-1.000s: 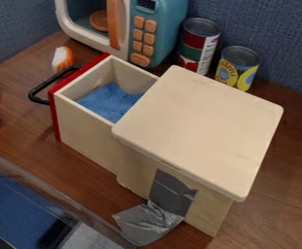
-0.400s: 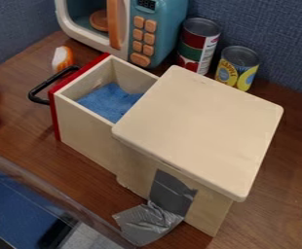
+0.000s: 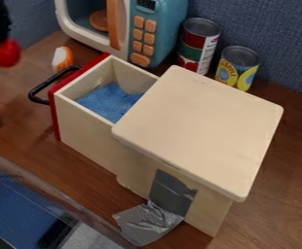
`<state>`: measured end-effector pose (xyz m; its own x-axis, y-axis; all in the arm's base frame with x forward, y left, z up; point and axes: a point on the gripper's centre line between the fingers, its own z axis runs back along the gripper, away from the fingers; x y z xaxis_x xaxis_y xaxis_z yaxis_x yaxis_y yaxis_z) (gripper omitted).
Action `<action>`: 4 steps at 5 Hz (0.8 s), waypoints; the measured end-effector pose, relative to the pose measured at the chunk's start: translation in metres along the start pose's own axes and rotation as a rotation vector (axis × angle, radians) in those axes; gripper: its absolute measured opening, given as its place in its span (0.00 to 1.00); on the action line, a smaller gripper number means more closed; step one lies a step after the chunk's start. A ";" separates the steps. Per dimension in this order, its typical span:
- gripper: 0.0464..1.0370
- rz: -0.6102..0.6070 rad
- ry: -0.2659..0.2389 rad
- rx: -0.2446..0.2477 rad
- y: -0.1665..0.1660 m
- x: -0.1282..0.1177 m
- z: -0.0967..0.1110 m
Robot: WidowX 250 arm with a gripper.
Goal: Put the red object in the drawer
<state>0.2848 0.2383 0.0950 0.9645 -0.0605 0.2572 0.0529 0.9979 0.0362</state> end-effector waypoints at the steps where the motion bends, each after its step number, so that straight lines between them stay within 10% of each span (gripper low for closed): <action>1: 0.00 -0.051 -0.045 -0.027 -0.016 0.026 0.018; 4: 0.00 -0.297 -0.020 -0.140 -0.103 0.071 0.015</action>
<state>0.3441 0.1305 0.1245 0.8965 -0.3481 0.2742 0.3672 0.9299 -0.0200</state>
